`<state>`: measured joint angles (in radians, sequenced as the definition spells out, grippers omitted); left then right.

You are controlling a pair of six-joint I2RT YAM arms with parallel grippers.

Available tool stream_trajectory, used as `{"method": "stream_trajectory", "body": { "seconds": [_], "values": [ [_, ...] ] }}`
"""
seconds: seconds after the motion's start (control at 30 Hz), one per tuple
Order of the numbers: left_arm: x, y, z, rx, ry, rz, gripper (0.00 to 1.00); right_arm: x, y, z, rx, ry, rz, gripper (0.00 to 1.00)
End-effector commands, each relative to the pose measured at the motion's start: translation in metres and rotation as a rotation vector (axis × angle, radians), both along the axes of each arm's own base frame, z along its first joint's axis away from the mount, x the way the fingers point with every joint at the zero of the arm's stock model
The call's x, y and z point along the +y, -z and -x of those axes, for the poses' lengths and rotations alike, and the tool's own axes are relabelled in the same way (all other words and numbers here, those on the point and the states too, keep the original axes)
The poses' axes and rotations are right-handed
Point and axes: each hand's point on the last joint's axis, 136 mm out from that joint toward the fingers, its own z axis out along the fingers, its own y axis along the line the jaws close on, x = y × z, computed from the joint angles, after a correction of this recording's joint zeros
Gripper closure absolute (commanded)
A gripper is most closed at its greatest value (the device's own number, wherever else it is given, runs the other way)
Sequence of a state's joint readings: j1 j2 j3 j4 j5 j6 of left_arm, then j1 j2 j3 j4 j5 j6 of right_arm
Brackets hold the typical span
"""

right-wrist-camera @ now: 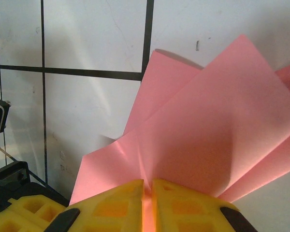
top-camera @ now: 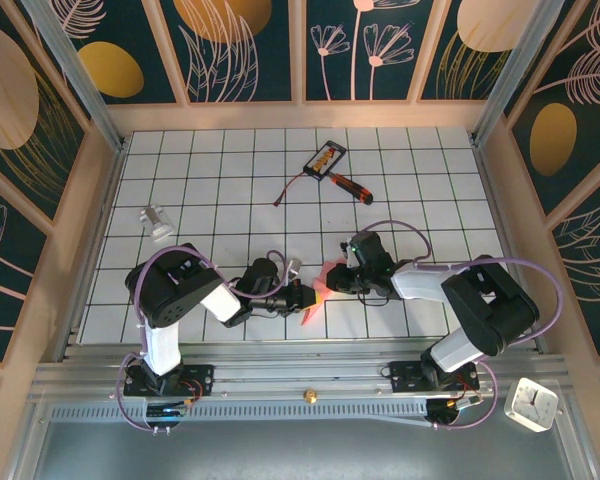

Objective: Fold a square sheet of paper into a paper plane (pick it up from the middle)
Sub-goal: Perform the fifth fold on the wing at the bottom-center of the table.

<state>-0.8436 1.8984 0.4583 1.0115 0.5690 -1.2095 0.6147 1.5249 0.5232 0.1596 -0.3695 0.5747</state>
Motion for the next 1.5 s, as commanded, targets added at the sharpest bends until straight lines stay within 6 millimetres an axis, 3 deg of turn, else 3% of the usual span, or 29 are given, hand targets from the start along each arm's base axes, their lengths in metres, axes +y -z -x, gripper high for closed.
{"method": "stream_trajectory", "body": {
  "seconds": [0.0, 0.1, 0.4, 0.53, 0.67, 0.83, 0.97, 1.07, 1.2, 1.47],
  "values": [
    [0.041, 0.068, 0.023, 0.114, -0.020, -0.264, 1.00, -0.025, 0.032, 0.010, 0.053, 0.033, 0.106, 0.86],
    [0.041, 0.065, 0.022, 0.110, -0.025, -0.266, 0.98, -0.028, 0.035, 0.014, 0.066, 0.038, 0.111, 0.87],
    [0.042, 0.048, 0.019, 0.078, -0.020, -0.282, 0.80, -0.033, 0.041, 0.020, 0.094, 0.041, 0.132, 0.89],
    [0.045, 0.034, 0.020, 0.058, -0.016, -0.283, 0.72, -0.034, 0.042, 0.022, 0.098, 0.039, 0.138, 0.89],
    [0.048, 0.008, 0.014, -0.016, -0.024, -0.297, 0.64, -0.034, 0.044, 0.024, 0.104, 0.037, 0.141, 0.89],
    [0.043, -0.032, 0.008, -0.120, -0.032, -0.279, 0.69, -0.034, 0.044, 0.023, 0.105, 0.038, 0.141, 0.89],
    [0.018, -0.057, 0.011, -0.158, 0.011, -0.202, 0.80, -0.034, 0.044, 0.022, 0.104, 0.036, 0.142, 0.90],
    [-0.007, -0.065, 0.016, -0.167, 0.071, -0.153, 0.83, -0.034, 0.045, 0.023, 0.104, 0.034, 0.144, 0.90],
    [-0.020, -0.050, 0.013, -0.154, 0.102, -0.191, 0.89, -0.034, 0.045, 0.023, 0.106, 0.033, 0.145, 0.89],
    [-0.004, -0.016, 0.004, -0.129, 0.079, -0.284, 0.94, -0.034, 0.045, 0.023, 0.104, 0.031, 0.149, 0.89]
  ]
}}
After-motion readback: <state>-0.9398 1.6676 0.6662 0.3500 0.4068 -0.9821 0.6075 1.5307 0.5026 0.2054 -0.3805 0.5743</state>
